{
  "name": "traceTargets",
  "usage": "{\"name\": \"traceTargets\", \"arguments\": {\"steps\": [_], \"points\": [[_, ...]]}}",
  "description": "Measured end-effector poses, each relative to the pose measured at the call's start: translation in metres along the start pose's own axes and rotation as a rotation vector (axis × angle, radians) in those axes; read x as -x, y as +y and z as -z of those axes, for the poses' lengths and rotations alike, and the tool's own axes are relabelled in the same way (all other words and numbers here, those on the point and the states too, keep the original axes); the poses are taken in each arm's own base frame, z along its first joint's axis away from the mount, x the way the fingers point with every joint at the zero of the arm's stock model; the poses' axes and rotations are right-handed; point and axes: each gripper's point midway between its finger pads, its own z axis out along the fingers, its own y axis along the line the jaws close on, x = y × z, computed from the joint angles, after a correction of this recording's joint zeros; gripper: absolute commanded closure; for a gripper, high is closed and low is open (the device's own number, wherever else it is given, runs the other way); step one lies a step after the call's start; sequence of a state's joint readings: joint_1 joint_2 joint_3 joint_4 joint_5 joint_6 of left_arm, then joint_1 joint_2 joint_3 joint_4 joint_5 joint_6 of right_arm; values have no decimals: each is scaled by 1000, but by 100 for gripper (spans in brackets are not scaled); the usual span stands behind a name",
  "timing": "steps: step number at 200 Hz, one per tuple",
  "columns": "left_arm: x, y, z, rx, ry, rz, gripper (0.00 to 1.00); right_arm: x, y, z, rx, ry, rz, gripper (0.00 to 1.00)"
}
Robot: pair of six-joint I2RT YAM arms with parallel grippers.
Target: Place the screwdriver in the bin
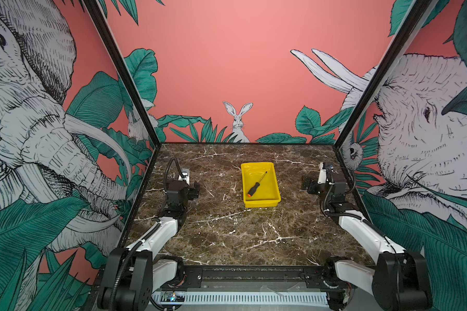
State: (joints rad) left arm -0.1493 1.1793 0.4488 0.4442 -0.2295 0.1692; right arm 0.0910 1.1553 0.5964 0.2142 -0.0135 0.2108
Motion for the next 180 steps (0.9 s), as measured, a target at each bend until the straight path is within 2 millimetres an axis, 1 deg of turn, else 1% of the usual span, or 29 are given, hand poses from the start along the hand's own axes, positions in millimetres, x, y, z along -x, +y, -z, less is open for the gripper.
{"name": "traceTargets", "arguments": {"steps": [17, 47, 66, 106, 136, 155, 164, 180], "points": [[-6, -5, -8, -7, -7, 3, 0, -12, -4, -2, -15, 3, 59, 1], [-29, -11, -23, -11, 18, 1, 0, -34, -10, -9, -34, 27, 151, 1], [-39, -15, -29, -20, 27, 0, 0, -43, -11, -15, -29, 29, 208, 1], [-46, -12, -41, -9, 8, 24, 0, -69, -18, -25, -54, -6, 260, 1], [-51, -11, -46, 5, 5, 39, 0, -87, -30, -34, -107, -28, 261, 1], [-55, -11, -47, 5, 16, 43, 0, -99, -33, -42, -114, -9, 266, 1], [-54, -10, -47, 5, 14, 47, 0, -100, -34, -42, -123, -2, 266, 1], [-54, -8, -48, 8, 13, 57, 0, -88, -36, -45, -139, -31, 261, 1]]}}
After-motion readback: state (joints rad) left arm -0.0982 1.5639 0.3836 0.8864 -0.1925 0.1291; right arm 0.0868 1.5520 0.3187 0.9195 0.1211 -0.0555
